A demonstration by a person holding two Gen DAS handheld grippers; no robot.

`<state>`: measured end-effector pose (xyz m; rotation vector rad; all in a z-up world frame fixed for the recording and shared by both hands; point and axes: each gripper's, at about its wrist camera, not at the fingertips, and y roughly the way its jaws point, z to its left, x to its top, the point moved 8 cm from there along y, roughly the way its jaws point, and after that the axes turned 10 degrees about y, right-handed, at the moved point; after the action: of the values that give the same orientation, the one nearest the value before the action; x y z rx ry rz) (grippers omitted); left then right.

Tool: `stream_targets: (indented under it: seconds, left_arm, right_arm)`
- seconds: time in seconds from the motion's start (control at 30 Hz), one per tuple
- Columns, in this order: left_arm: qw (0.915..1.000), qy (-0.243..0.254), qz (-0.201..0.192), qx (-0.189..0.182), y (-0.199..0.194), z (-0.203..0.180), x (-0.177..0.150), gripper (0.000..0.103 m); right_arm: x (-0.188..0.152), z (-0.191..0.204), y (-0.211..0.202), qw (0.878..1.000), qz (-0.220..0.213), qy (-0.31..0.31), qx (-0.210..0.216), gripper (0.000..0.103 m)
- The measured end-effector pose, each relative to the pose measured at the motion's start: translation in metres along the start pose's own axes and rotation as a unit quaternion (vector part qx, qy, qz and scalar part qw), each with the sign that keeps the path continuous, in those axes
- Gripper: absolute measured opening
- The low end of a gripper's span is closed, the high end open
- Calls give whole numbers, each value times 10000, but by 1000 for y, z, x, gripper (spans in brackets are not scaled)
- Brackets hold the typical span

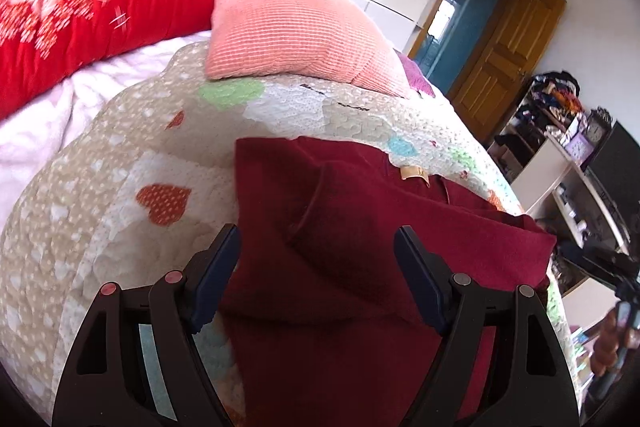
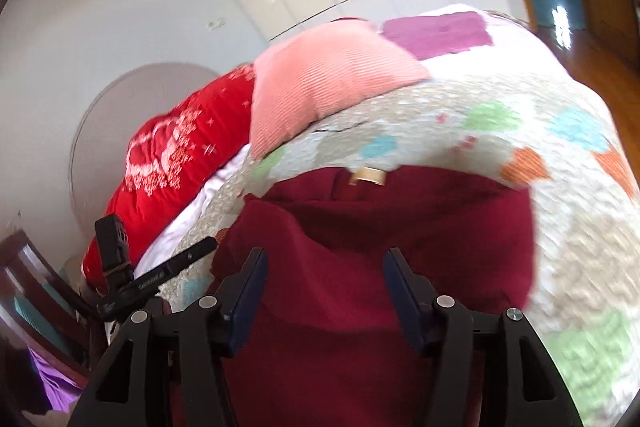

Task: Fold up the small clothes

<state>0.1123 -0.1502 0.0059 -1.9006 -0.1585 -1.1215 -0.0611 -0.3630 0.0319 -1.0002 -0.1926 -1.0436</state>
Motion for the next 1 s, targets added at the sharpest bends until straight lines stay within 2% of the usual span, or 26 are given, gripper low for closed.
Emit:
stream_targets:
  seconds: [0.07,0.17,0.23,0.27,0.3,0.33,0.43,0.5,0.57,0.63,0.73,0.83,0.9,0.97,1.0]
  left_arm:
    - [9996,261,97,103,11,-8,9,79]
    - [9973,427,562,220,38,-14,15,78]
    - [9945,491,903,198,55,-18,10,62]
    - [9924,569,1052,300,60,-19,7,46]
    - [9904,676,1121,453,61,-20,4,26]
    - [9903,698,1120,445,58,-23,5,17]
    - [9941,642,818,306,33,-34,25,12]
    - [9960,700,419,371,5,-40,49,12]
    - [9966,656,51,496,-25,-39,75,12]
    - [9973,522,-106,502,-42,-34,91,12]
    - [9978,475,-50,458,-50,-33,99,11]
    - [9969,566,74,539,-46,-34,91,12]
    - [9975,501,192,470,-35,-38,82,12]
    - [9976,447,268,463,-29,-40,75,11]
    - [9975,429,282,489,-27,-39,71,11]
  right_arm:
    - [-4,-20,-14,9997,-64,236,-85,58]
    - [-10,-47,-33,9980,-131,607,-126,58]
    - [-13,-59,-40,9963,-175,836,-69,58]
    - [-15,-67,-45,9955,-145,939,-51,58]
    - [-17,-71,-46,9950,-116,989,-52,58]
    - [-18,-74,-46,9950,-117,987,-66,58]
    - [-13,-79,-45,9955,-184,891,-254,58]
    - [-7,-80,-44,9957,-280,824,-332,58]
    - [-2,-81,-40,9953,-346,676,-599,58]
    - [-1,-80,-33,9953,-324,524,-743,58]
    - [-11,-62,-21,9973,-119,103,-718,58]
    - [-26,-44,-4,9949,131,-562,-826,58]
    - [-31,-38,10,9847,111,-1208,-1252,58]
    - [-25,-46,23,9680,-91,-1705,-1842,58]
    - [-23,-52,29,9608,-85,-1824,-2087,52]
